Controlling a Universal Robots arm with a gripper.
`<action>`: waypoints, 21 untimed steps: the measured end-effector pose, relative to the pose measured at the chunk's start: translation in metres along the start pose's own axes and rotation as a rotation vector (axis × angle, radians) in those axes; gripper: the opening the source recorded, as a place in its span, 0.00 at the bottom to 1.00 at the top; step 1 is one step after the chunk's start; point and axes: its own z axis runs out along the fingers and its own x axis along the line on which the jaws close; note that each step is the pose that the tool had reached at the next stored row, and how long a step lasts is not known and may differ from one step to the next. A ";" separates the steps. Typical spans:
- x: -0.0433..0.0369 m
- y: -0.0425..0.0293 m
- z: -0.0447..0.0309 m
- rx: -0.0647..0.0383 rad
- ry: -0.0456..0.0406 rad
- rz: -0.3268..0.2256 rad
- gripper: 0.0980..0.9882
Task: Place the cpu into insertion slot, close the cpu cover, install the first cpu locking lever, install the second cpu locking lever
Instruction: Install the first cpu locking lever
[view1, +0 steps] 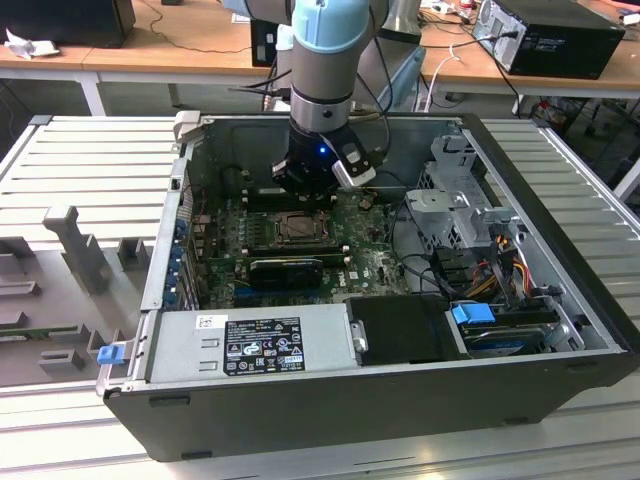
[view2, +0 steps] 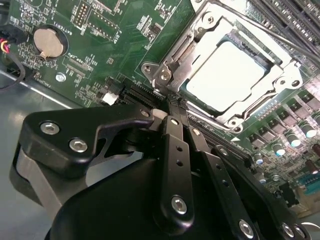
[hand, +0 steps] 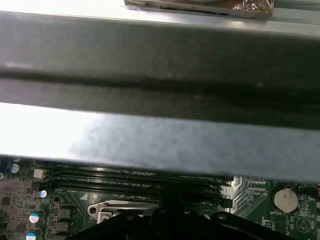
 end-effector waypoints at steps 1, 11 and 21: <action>0.0000 0.0000 0.0006 0.004 0.0004 0.000 0.01; -0.0005 0.0015 -0.0016 0.008 0.0003 0.000 0.01; -0.0002 -0.0013 -0.0151 0.008 0.0005 0.000 0.01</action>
